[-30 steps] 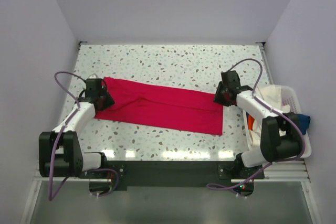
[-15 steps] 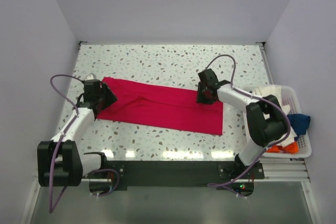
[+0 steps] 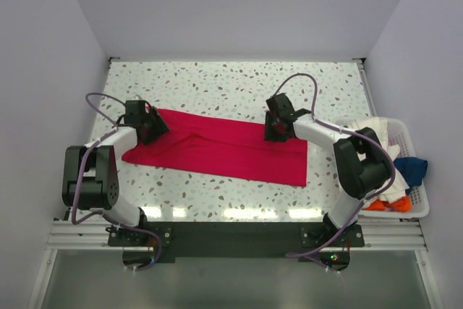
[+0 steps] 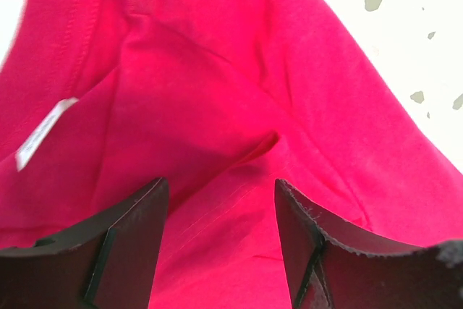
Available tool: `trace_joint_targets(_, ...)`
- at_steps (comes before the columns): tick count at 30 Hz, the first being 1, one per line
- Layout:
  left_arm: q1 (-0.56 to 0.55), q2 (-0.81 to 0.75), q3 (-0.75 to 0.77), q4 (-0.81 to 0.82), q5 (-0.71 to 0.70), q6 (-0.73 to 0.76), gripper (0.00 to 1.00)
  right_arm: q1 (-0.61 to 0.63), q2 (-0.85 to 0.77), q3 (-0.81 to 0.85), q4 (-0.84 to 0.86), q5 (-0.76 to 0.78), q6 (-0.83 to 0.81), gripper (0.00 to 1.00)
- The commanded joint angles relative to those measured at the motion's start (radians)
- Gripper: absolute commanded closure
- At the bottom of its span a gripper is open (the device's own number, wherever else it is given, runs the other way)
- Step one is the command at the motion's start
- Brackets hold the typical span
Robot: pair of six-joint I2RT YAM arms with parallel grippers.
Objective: Fold and stack the t-shirts
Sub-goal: Fold the tshirt
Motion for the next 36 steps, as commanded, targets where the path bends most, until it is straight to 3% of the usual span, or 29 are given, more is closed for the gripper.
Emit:
trace_joint_targets(1, 0.005, 0.02, 0.049, 0.073, 0.067, 0.009, 0.35, 0.002, 0.0, 0.015, 0.043, -0.01, -0.012, 0.64)
trace_joint_targets(8, 0.005, 0.09, 0.115, 0.071, 0.092, 0.032, 0.36, 0.003, 0.003, 0.006, 0.061, -0.028, -0.008, 0.65)
trace_joint_targets(22, -0.058, 0.124, 0.138, 0.071, 0.138, 0.037, 0.55, 0.005, 0.002, -0.007, 0.07, -0.027, 0.0, 0.65)
trace_joint_targets(28, -0.075, 0.096, 0.124, 0.057, 0.151, 0.037, 0.73, 0.005, 0.006, -0.008, 0.072, -0.025, 0.003, 0.65)
trace_joint_targets(29, -0.075, 0.083, 0.116, 0.054, 0.153, 0.037, 0.79, 0.003, 0.006, -0.008, 0.07, -0.027, 0.003, 0.66)
trace_joint_targets(36, -0.078, 0.018, 0.073, 0.045, 0.168, 0.048, 0.94, 0.005, 0.012, -0.008, 0.075, -0.033, 0.009, 0.66)
